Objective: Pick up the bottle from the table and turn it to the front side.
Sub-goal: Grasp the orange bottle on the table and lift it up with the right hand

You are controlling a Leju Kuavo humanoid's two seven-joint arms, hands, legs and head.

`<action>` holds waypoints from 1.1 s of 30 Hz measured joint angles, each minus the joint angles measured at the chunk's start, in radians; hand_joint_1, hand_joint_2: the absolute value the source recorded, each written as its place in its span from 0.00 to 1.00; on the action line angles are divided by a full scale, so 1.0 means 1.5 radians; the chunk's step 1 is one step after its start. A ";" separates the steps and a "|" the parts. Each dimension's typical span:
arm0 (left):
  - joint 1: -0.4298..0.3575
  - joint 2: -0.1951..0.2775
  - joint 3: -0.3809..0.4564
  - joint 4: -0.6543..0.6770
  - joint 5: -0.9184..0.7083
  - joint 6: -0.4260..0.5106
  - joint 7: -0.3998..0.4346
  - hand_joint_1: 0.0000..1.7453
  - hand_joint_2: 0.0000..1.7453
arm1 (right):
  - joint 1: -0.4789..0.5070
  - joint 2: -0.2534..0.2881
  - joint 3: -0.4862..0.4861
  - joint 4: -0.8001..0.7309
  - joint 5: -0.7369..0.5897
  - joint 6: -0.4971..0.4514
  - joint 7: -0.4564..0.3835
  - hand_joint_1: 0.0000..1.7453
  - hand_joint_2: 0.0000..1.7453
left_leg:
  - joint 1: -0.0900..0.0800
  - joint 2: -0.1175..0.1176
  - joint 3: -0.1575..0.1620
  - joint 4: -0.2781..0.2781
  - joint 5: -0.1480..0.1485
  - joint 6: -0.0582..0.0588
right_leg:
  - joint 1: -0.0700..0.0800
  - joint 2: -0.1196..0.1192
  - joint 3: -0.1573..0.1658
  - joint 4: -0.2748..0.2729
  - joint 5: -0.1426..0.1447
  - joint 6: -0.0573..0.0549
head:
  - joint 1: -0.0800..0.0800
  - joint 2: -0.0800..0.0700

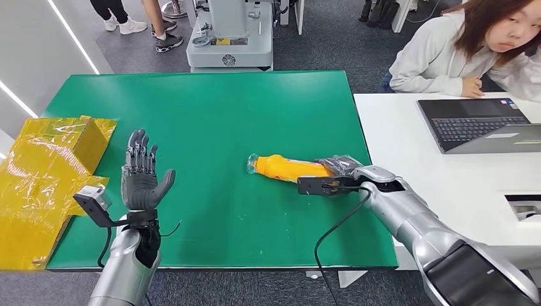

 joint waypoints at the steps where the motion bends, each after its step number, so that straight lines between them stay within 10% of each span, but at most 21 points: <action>1: 0.003 0.000 0.001 -0.002 0.000 0.000 0.000 0.00 1.00 | 0.004 0.000 -0.003 0.000 -0.014 -0.009 -0.007 1.00 1.00 | 0.000 0.000 0.000 0.000 0.000 0.000 | 0.000 0.000 0.000 0.000 0.000 0.000 | 0.000 0.000; 11: 0.048 0.003 0.007 -0.038 -0.013 0.001 0.000 0.00 1.00 | 0.137 -0.003 -0.130 -0.072 -0.212 -0.108 -0.131 1.00 1.00 | 0.000 0.000 -0.001 0.000 0.000 0.000 | 0.000 0.000 -0.001 0.000 0.000 0.000 | 0.000 0.000; 23: 0.043 0.007 0.009 -0.052 -0.027 -0.006 0.001 0.00 1.00 | 0.347 -0.003 -0.326 -0.306 -0.294 -0.156 -0.150 1.00 1.00 | 0.000 -0.002 -0.002 0.000 0.000 0.000 | 0.000 -0.002 -0.001 0.000 0.000 0.000 | 0.000 0.000; 33: -0.009 0.016 0.006 -0.038 -0.015 -0.046 0.013 0.00 1.00 | 0.379 0.004 -0.413 -0.406 -0.303 -0.170 -0.169 1.00 1.00 | 0.000 -0.001 -0.002 0.000 0.000 0.000 | 0.000 -0.001 -0.002 0.000 0.000 0.000 | 0.000 0.000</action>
